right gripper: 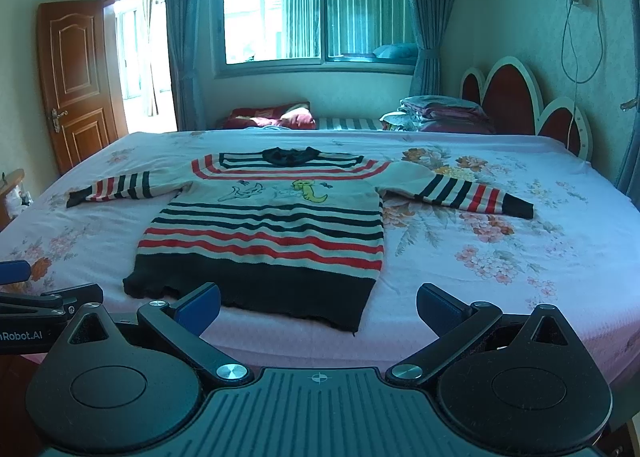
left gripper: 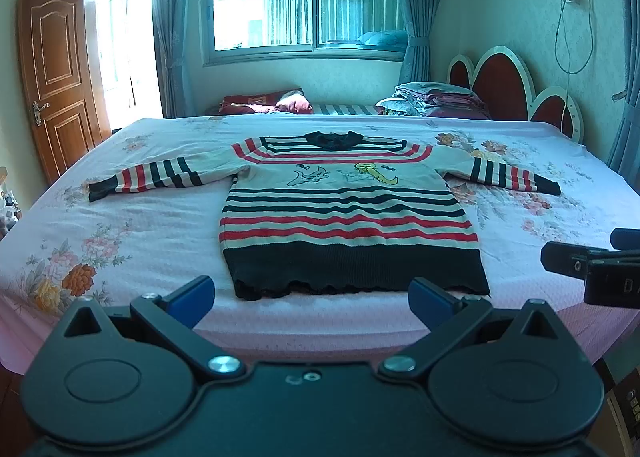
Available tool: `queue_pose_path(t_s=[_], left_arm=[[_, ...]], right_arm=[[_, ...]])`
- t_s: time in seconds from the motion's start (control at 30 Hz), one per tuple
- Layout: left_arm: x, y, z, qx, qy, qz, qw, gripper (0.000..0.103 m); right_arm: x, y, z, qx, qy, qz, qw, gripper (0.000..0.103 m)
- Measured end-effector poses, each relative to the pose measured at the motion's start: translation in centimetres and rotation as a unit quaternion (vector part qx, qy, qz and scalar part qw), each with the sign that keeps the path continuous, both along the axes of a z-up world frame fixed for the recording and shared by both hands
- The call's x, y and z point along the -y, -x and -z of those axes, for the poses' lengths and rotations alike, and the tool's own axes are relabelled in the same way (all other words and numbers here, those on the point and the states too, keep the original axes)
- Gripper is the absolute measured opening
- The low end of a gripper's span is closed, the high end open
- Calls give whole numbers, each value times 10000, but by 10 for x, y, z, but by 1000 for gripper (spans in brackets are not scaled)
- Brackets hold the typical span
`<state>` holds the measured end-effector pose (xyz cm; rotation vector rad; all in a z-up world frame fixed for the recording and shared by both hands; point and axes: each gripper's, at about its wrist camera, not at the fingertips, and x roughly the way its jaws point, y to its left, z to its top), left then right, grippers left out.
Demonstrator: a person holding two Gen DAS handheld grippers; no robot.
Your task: Fold small clothes
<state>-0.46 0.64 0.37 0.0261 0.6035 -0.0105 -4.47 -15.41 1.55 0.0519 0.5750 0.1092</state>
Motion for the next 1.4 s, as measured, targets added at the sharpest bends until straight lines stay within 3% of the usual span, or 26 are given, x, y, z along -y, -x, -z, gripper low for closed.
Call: queue_pose_path(t_s=[0.4, 0.53, 0.63, 0.83, 0.97, 1.4], left_arm=[[0, -1, -1, 98, -178, 41, 9998, 103], [-4, -13, -3, 114, 9, 89, 9999, 103], [-10, -29, 0, 20, 316, 284, 9991, 103], [-15, -77, 7, 74, 423, 257, 9987, 103], [-23, -116, 12, -48, 719, 542, 9959, 103], [-54, -211, 20, -106, 547, 666, 9962, 103]], right_arm=[[2, -6, 4, -32, -107, 21, 9999, 103], [4, -14, 6, -6, -176, 84, 9998, 103], [9, -25, 8, -7, -235, 193, 9995, 103], [16, -60, 13, -47, -161, 482, 9987, 103], [20, -90, 17, -6, -97, 687, 9976, 103], [57, -184, 18, 82, -492, 1683, 9845, 103]])
